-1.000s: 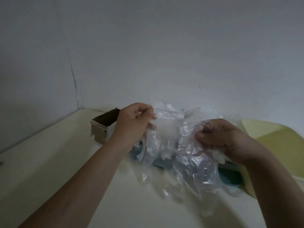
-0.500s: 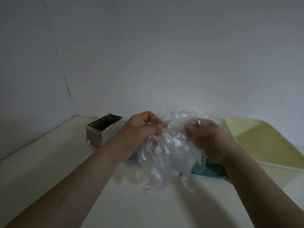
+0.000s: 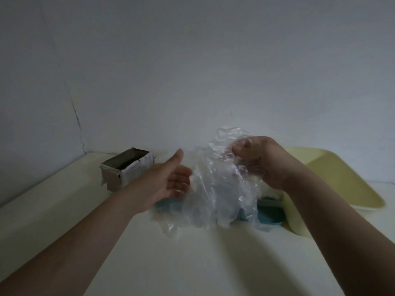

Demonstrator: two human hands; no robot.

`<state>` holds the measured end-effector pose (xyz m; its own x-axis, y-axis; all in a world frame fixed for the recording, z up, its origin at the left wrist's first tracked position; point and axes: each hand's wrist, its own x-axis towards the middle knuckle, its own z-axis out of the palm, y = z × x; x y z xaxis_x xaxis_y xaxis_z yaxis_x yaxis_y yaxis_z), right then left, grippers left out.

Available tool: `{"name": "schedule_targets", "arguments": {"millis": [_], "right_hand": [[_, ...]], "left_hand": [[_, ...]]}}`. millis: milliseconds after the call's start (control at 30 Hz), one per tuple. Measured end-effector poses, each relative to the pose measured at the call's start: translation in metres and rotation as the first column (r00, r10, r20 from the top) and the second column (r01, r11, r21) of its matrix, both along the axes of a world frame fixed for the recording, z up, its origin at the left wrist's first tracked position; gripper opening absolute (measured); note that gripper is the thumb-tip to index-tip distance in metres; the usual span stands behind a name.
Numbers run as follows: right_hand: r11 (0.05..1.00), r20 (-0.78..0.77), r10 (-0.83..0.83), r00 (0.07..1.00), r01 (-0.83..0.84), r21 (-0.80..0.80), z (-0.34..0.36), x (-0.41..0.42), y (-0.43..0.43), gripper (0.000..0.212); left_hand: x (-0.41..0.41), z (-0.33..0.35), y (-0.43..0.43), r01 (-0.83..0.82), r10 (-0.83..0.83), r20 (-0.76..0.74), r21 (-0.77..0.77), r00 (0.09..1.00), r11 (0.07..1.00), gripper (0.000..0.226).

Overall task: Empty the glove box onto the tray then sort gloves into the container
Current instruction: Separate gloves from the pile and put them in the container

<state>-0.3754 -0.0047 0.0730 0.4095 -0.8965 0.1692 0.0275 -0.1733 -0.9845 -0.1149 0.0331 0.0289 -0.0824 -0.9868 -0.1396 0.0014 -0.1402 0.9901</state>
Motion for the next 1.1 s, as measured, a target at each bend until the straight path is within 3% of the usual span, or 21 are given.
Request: {"name": "schedule_targets", "arguments": {"millis": [100,200,367,467,567,667,733,933,1100], "right_hand": [[0.987,-0.051,0.161,0.986,-0.162,-0.02,0.004,-0.002,-0.005,0.012],[0.984,-0.114,0.169,0.979,-0.173,-0.033,0.012,-0.018,-0.006,0.014],[0.989,-0.229,-0.108,0.967,0.081,-0.123,0.035,-0.082,-0.014,0.024],[0.957,-0.261,-0.275,0.925,0.238,-0.163,0.044,-0.124,-0.021,0.025],[0.926,-0.435,-0.376,0.818,0.318,-0.202,0.05,-0.162,-0.03,0.021],[0.938,-0.689,-0.337,0.641,0.296,-0.182,0.052,-0.187,-0.039,0.009],[0.937,-0.771,-0.32,0.551,0.303,-0.172,0.048,-0.197,-0.049,0.007],[0.935,-0.795,-0.297,0.529,0.329,-0.13,0.015,-0.189,-0.088,0.015],[0.942,-0.874,-0.268,0.406,0.299,-0.15,-0.006,-0.183,-0.101,0.014]], "left_hand": [[-0.034,0.009,-0.001,0.137,-0.117,-0.226,0.076,0.967,0.988,0.034],[-0.054,0.007,-0.009,0.116,-0.108,-0.277,0.014,0.955,0.993,0.017],[-0.073,0.011,-0.043,0.153,-0.169,-0.228,-0.084,0.959,0.985,0.029],[-0.084,0.023,-0.055,0.089,-0.109,-0.245,-0.092,0.963,0.992,0.017],[-0.085,0.033,-0.076,0.084,-0.125,-0.287,-0.151,0.95,0.985,0.015],[-0.094,0.049,-0.089,0.116,-0.17,-0.308,-0.187,0.936,0.976,0.013],[-0.103,0.059,-0.09,0.162,-0.218,-0.277,-0.212,0.936,0.964,0.015],[-0.128,0.088,-0.063,0.376,-0.43,-0.229,-0.244,0.874,0.894,0.014],[-0.162,0.099,-0.058,0.472,-0.524,-0.211,-0.251,0.825,0.845,0.017]]}}
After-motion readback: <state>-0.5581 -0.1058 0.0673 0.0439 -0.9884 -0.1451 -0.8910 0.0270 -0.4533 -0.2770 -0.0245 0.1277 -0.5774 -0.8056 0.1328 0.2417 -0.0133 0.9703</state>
